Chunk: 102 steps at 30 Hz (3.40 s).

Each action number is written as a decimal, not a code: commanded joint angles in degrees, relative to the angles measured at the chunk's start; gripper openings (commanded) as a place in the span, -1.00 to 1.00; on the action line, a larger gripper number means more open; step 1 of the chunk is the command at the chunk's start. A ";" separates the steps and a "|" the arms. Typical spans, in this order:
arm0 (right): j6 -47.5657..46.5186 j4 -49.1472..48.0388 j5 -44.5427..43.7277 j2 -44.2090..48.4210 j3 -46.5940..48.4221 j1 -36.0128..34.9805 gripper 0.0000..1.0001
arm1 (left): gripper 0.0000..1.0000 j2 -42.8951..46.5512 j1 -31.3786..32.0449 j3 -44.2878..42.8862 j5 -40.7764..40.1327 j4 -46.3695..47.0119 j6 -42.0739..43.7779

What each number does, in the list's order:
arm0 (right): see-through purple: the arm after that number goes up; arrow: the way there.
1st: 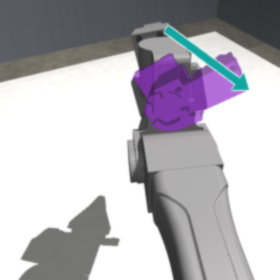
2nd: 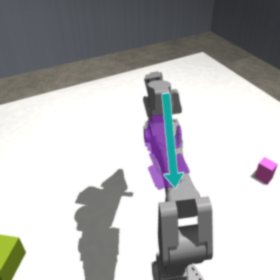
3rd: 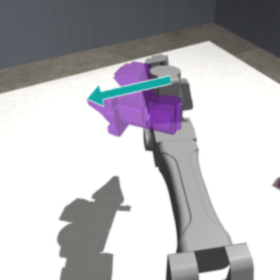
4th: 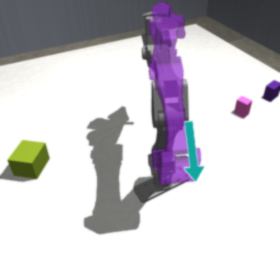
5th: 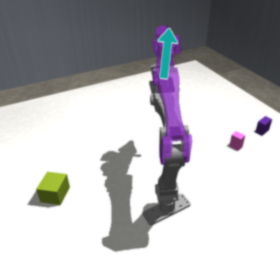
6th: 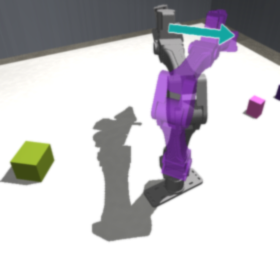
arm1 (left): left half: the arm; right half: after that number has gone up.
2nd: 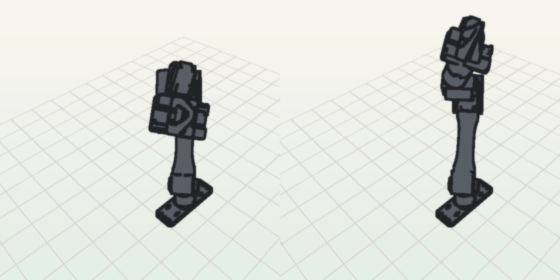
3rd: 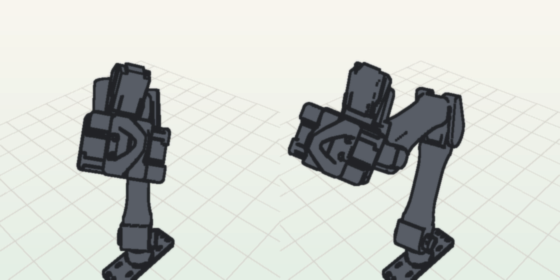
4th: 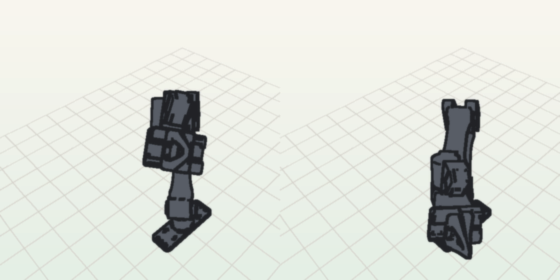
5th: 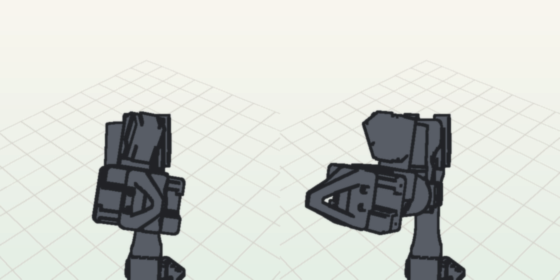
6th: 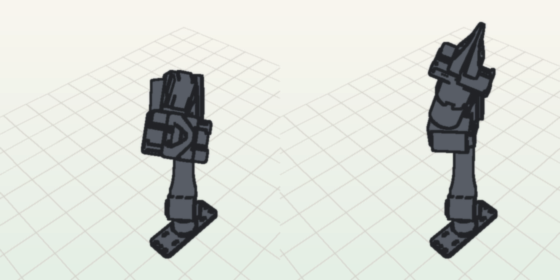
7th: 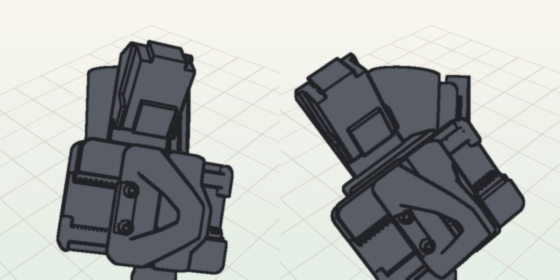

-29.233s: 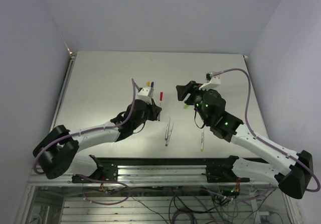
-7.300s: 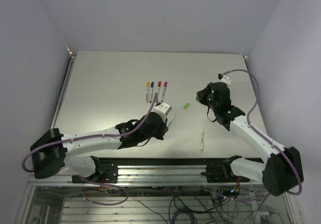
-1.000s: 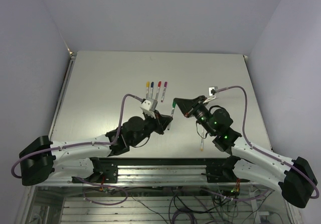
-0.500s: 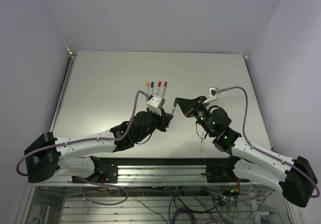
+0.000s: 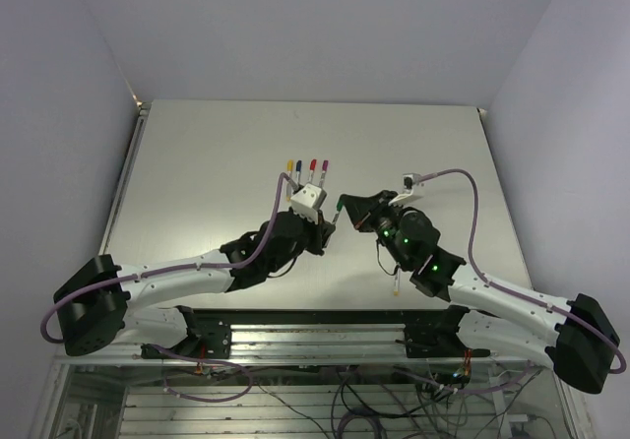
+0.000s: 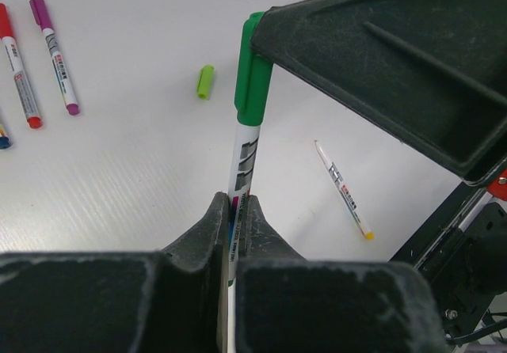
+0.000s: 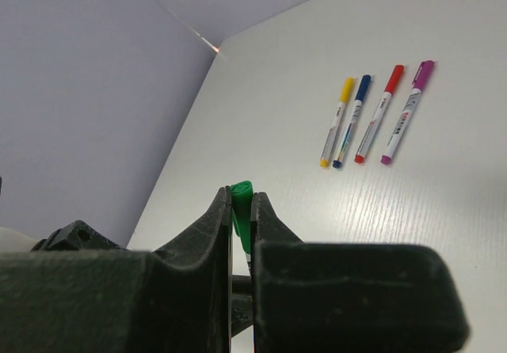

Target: Insert the pens into the pen caps

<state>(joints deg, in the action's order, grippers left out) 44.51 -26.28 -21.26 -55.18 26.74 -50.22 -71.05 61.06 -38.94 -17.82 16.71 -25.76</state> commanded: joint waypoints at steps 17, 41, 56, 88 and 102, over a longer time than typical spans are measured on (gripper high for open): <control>-3.22 25.13 -18.40 12.10 9.58 -3.23 -0.23 | -0.86 1.08 -2.32 6.16 -1.88 9.59 -5.44; 10.19 54.73 -24.06 24.60 9.29 -3.29 -0.24 | -0.86 -47.98 -19.20 -42.15 17.04 -9.80 -0.80; 12.92 56.06 -23.89 24.06 7.56 -3.22 -0.25 | -0.77 -56.80 -22.15 -51.07 14.81 -17.25 -1.06; 22.41 69.42 -34.23 8.79 18.57 -3.15 -0.20 | 0.00 -33.99 -19.58 -32.42 13.94 -8.44 -2.23; 9.70 63.22 -32.58 9.21 24.28 15.75 -0.16 | 0.69 -28.02 6.26 -20.06 4.70 -5.30 -4.14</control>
<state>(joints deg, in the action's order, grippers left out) 61.60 43.51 -55.90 -49.82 51.40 -40.93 -99.39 63.55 -58.11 -8.47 9.56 -29.28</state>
